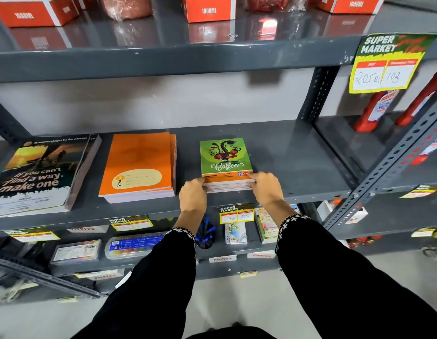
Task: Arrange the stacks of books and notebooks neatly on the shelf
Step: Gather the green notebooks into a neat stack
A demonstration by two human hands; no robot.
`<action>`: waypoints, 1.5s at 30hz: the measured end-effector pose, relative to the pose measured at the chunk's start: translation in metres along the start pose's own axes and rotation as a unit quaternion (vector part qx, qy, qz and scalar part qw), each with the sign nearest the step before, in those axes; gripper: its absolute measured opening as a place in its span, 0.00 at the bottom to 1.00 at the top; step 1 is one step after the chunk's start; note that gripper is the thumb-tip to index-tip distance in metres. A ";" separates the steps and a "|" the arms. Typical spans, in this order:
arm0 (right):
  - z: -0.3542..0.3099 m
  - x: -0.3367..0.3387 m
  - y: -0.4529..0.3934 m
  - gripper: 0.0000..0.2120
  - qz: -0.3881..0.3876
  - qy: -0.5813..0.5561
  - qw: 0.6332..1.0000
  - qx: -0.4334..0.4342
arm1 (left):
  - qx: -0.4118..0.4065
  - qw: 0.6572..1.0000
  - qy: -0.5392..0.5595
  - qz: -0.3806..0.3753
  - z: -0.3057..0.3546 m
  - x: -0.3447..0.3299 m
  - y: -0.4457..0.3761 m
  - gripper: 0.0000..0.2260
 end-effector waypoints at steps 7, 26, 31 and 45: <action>-0.001 0.000 0.002 0.14 0.001 0.012 1.000 0.014 | -0.007 1.000 -0.010 -0.009 0.000 -0.001 0.001 0.09; 0.003 0.003 -0.006 0.15 -0.031 -0.037 0.999 0.001 | -0.020 0.999 -0.011 -0.038 -0.001 0.003 -0.007 0.10; 0.004 0.004 -0.005 0.16 -0.036 -0.033 0.999 0.011 | -0.038 0.997 -0.034 -0.057 0.000 0.001 -0.007 0.11; 0.002 0.003 -0.007 0.16 -0.046 -0.001 0.998 0.032 | -0.061 0.989 -0.118 -0.069 0.002 -0.002 -0.006 0.12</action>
Point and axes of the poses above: each hand's wrist, its own y-axis away from the middle knuckle, its own x-axis out of the back of the hand, z = x × y, the point moved 6 cm from there along -y, towards the middle knuckle, and after that the axes turned 11 degrees about -x, right-handed, at the moved point
